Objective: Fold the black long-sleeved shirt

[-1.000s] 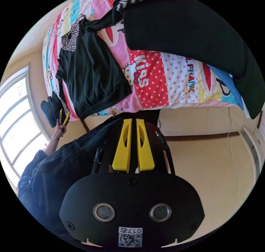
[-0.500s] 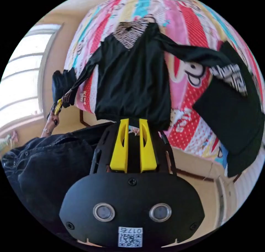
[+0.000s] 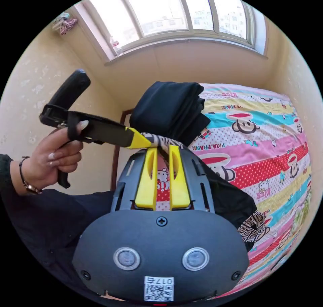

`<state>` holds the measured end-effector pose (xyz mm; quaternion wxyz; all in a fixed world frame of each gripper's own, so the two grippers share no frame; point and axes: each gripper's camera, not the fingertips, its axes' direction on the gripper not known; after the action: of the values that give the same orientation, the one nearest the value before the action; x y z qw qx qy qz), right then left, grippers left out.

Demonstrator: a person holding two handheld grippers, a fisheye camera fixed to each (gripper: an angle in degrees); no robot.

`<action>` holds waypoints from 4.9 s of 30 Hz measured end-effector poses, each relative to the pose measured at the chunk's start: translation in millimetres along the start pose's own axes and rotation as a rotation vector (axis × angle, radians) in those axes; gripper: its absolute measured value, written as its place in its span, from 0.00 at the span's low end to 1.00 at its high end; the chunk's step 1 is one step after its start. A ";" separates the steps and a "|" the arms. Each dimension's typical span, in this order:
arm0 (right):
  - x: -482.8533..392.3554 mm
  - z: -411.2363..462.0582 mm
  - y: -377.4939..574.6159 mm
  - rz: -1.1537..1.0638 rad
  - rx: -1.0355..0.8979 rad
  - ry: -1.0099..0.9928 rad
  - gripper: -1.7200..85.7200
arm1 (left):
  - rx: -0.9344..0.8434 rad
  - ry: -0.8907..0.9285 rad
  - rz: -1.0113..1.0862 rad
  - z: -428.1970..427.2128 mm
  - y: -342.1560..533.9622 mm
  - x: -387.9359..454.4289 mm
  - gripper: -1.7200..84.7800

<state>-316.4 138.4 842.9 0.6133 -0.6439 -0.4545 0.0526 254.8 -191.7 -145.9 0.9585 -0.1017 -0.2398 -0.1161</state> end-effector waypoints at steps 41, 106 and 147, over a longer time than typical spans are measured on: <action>375.6 -106.3 438.6 1.203 0.323 0.022 0.08 | -0.452 -0.319 0.239 365.6 -107.8 -63.2 0.02; -64.6 -190.1 740.8 1.989 1.234 0.492 0.04 | -0.721 -0.290 -0.103 256.4 64.5 -189.0 0.08; 22.1 52.3 594.2 1.422 -0.225 -0.172 0.17 | -1.051 -0.410 0.321 257.4 38.0 -229.9 0.19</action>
<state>-26.7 289.7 343.3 0.3227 -0.8365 0.0248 0.4422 -44.4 -51.1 -39.8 0.7192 -0.6187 -0.3120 -0.0510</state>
